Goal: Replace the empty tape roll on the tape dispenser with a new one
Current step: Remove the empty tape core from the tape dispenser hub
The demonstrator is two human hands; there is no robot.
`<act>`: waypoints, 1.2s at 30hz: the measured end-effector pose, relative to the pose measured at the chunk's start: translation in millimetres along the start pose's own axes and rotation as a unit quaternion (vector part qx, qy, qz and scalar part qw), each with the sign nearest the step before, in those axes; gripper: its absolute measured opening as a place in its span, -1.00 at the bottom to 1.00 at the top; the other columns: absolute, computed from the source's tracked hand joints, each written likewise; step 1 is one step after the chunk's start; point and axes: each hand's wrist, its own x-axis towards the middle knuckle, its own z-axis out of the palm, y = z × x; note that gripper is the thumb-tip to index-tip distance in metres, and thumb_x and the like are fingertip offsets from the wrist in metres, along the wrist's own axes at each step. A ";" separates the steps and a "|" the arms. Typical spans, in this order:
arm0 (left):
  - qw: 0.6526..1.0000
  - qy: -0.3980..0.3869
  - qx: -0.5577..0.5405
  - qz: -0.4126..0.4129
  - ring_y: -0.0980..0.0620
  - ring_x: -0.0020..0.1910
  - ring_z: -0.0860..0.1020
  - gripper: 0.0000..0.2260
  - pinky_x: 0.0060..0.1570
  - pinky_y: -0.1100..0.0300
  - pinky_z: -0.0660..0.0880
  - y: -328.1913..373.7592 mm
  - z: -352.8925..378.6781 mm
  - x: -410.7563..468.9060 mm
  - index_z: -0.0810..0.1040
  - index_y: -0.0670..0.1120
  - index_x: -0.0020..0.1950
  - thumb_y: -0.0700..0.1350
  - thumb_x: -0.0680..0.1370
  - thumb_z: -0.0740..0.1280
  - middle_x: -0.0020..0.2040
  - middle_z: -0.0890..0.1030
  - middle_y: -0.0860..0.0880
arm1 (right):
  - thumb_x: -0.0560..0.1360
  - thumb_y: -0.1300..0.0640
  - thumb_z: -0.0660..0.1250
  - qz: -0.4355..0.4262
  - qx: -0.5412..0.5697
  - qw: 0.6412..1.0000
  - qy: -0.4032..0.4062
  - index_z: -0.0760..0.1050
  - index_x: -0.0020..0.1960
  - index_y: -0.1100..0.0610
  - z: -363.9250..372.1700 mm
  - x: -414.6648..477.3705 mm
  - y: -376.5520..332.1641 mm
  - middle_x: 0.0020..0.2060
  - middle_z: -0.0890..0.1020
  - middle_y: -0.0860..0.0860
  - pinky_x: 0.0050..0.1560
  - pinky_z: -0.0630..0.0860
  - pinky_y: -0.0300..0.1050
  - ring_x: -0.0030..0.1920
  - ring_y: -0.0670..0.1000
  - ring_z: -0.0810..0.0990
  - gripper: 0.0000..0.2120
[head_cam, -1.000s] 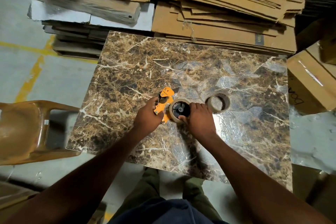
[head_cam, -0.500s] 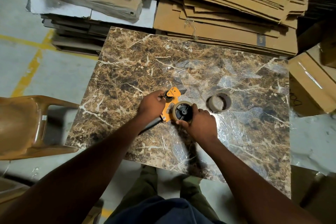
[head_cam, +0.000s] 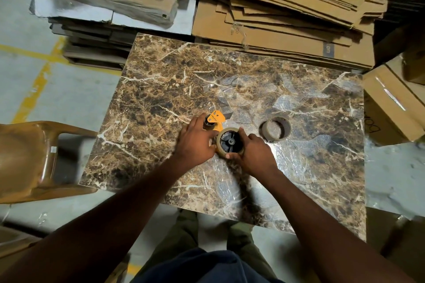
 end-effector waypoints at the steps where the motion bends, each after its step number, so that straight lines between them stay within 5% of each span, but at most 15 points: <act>1: 1.000 -0.008 -0.013 -0.007 -0.22 0.67 0.09 -0.55 0.54 -0.38 0.18 1.4 1.7 -0.2 0.58 0.23 0.40 0.08 0.50 0.48 0.72 0.06 -0.09 | 0.50 -0.34 0.40 -0.002 0.001 1.000 -0.004 0.09 0.68 0.07 -0.9 0.6 0.6 0.20 0.58 0.17 0.03 0.53 0.05 0.16 0.21 0.57 -0.05; 8: 0.997 0.031 -0.062 -0.039 -0.16 0.60 0.26 -0.74 0.51 -0.26 0.31 5.6 7.5 -0.8 0.71 0.16 0.23 -0.03 0.56 0.45 0.70 0.15 -0.03 | 0.48 -0.31 0.44 -0.016 -0.042 0.999 -0.017 0.17 0.64 0.01 -14.7 6.7 -0.5 0.22 0.61 0.14 0.28 0.45 0.13 0.27 0.21 0.54 -0.11; 12: 0.995 0.053 -0.073 -0.036 -0.13 0.56 0.33 -0.84 0.46 -0.23 0.38 2.9 10.3 1.7 0.76 0.12 0.10 -0.04 0.56 0.45 0.67 0.24 -0.02 | 0.28 -0.53 0.43 -0.015 -0.077 0.996 -0.028 0.39 0.45 0.11 -24.7 11.1 -16.5 0.26 0.60 0.11 0.37 0.41 0.20 0.33 0.20 0.51 -0.02; 17: 0.995 0.052 -0.073 -0.033 -0.09 0.53 0.33 -0.85 0.42 -0.15 0.41 2.2 8.0 0.4 0.78 0.07 0.05 -0.06 0.56 0.42 0.66 0.25 0.03 | 0.31 -0.55 0.39 0.002 -0.109 0.994 0.004 0.43 0.37 0.21 -21.4 11.7 -37.6 0.24 0.61 0.14 0.24 0.48 0.11 0.27 0.17 0.56 -0.03; 21: 0.991 0.048 -0.109 -0.060 -0.07 0.37 0.48 -0.81 0.19 -0.05 0.57 3.1 12.2 0.7 0.78 0.00 -0.08 -0.12 0.55 0.34 0.65 0.24 0.09 | 0.35 -0.51 0.39 0.008 -0.103 0.995 0.009 0.46 0.36 0.21 -20.4 11.4 -39.8 0.22 0.61 0.14 0.24 0.48 0.11 0.25 0.17 0.57 -0.09; 26: 0.979 0.068 -0.181 -0.071 0.05 0.19 0.63 -0.59 0.13 0.02 0.63 -0.9 21.2 -2.6 0.64 -0.05 0.21 0.01 0.46 0.19 0.49 0.49 0.10 | 0.34 -0.44 0.45 0.013 -0.074 0.997 0.004 0.48 0.32 0.21 -20.8 10.7 -42.4 0.17 0.62 0.15 0.15 0.52 0.08 0.19 0.19 0.59 -0.15; 29: 0.973 0.077 -0.191 -0.102 -0.01 0.13 0.66 -0.65 0.08 0.16 0.57 3.2 12.7 -3.0 0.68 -0.07 0.24 -0.08 0.53 0.26 0.40 0.56 0.01 | 0.37 -0.36 0.47 0.013 -0.068 0.998 0.001 0.44 0.34 0.22 -19.4 9.8 -45.6 0.19 0.61 0.16 0.17 0.52 0.10 0.22 0.21 0.58 -0.19; 36: 0.977 0.063 -0.172 -0.110 -0.11 0.25 0.63 -0.75 0.27 0.09 0.56 -0.2 15.9 0.1 0.73 -0.18 0.16 -0.20 0.55 0.34 0.58 0.42 -0.05 | 0.40 -0.32 0.46 -0.019 -0.037 0.999 -0.034 0.35 0.47 0.11 -20.5 11.2 -39.8 0.33 0.52 0.12 0.24 0.49 0.17 0.31 0.23 0.51 -0.19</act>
